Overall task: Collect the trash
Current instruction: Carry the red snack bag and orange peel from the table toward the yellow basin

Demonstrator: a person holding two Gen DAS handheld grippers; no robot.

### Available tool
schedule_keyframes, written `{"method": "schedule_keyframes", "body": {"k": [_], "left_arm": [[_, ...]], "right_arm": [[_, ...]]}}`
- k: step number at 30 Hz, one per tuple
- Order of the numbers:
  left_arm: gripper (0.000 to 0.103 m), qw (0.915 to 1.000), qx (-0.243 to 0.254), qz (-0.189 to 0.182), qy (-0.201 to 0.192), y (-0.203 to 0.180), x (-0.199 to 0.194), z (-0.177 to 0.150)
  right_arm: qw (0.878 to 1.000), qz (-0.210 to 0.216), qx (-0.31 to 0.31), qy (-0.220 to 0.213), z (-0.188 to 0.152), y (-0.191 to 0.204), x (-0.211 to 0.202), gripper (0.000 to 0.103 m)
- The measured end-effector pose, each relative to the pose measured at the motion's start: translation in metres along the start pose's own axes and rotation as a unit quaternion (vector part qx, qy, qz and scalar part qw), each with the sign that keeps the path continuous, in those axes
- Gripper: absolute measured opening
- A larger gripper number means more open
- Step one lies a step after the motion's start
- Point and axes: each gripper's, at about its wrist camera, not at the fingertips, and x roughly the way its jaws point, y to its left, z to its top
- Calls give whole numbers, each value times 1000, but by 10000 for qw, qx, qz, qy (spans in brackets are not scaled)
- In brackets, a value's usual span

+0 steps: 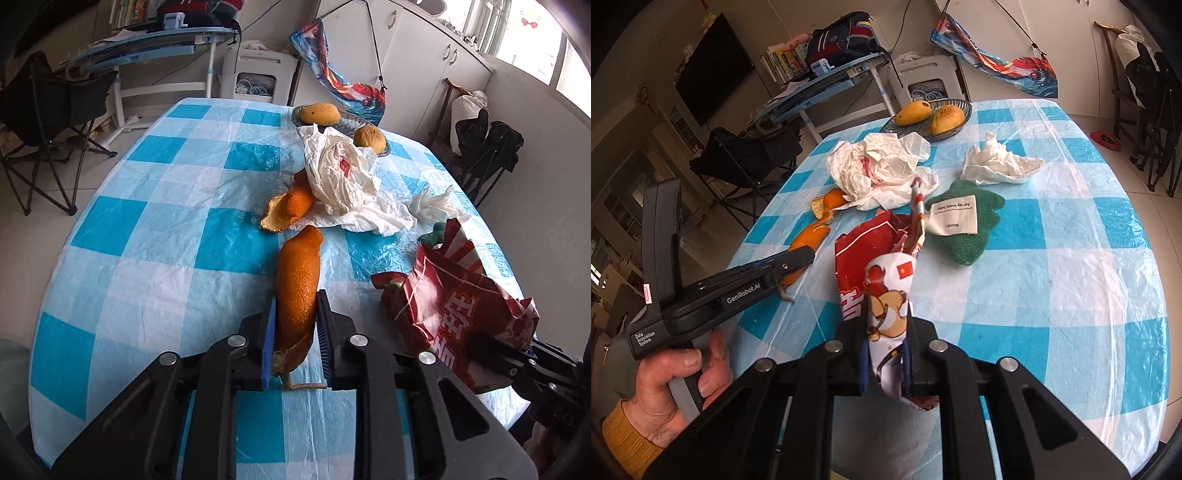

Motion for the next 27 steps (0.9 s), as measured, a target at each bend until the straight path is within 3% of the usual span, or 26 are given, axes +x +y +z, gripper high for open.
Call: {"method": "schedule_keyframes", "body": {"k": [14,27], "left_arm": [[18,9989,-55,-55,-469,9,-61,-61],[18,9973,-131,-267,-676,22,-78,-68]], "right_arm": [[9996,212,-30,-163,-24,19,-24,13],[9986,26,490,-193,-46,7,-29,13]]}}
